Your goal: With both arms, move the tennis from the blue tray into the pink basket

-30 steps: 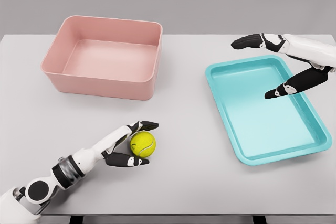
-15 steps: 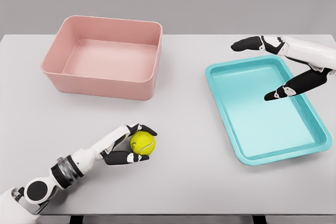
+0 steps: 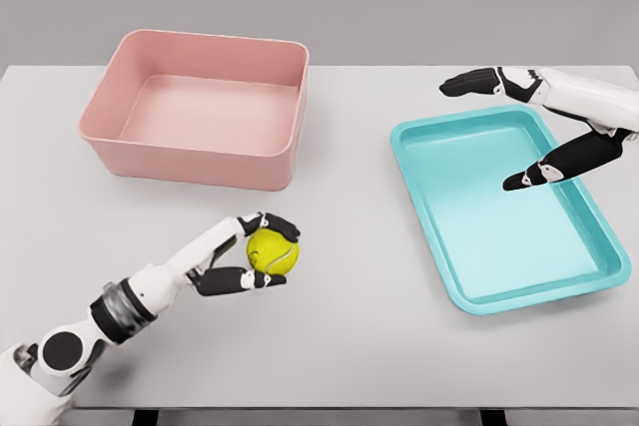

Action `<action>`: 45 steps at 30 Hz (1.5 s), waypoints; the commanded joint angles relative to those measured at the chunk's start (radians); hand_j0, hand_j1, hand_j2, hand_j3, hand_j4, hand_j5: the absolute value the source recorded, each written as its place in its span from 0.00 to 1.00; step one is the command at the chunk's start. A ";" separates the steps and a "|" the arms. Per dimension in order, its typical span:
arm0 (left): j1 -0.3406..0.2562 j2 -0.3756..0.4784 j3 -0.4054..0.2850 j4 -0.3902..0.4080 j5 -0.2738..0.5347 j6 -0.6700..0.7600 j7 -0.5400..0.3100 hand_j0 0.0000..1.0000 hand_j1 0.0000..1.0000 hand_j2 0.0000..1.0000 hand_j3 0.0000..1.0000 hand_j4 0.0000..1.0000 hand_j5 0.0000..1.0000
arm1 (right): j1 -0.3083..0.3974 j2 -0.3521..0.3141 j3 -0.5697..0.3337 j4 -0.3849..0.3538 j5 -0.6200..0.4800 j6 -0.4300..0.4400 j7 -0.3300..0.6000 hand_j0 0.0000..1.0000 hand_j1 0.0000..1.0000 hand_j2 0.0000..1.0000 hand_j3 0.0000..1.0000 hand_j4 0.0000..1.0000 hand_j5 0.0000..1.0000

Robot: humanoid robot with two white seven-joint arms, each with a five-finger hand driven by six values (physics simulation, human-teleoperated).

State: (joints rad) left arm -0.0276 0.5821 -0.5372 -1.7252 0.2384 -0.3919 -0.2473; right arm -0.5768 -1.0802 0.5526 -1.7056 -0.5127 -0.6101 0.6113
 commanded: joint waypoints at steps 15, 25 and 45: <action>-0.080 -0.010 0.019 -0.030 0.007 -0.022 0.000 0.53 0.53 0.53 0.53 0.53 0.53 | 0.002 -0.001 -0.002 -0.002 -0.009 0.004 0.000 1.00 1.00 1.00 1.00 1.00 1.00; -0.127 -0.011 0.054 -0.030 0.035 -0.030 -0.001 0.50 0.50 0.50 0.50 0.50 0.50 | 0.000 0.000 -0.003 -0.002 -0.009 0.029 0.000 1.00 1.00 1.00 1.00 1.00 1.00; -0.258 -0.036 0.132 0.019 0.051 0.033 0.000 0.49 0.49 0.49 0.49 0.49 0.49 | 0.000 -0.001 -0.003 -0.003 -0.009 0.029 0.000 1.00 1.00 1.00 1.00 1.00 1.00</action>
State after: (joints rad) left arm -0.2915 0.5569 -0.4117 -1.7196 0.2841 -0.3799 -0.2475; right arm -0.5768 -1.0797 0.5499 -1.7086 -0.5135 -0.5845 0.6113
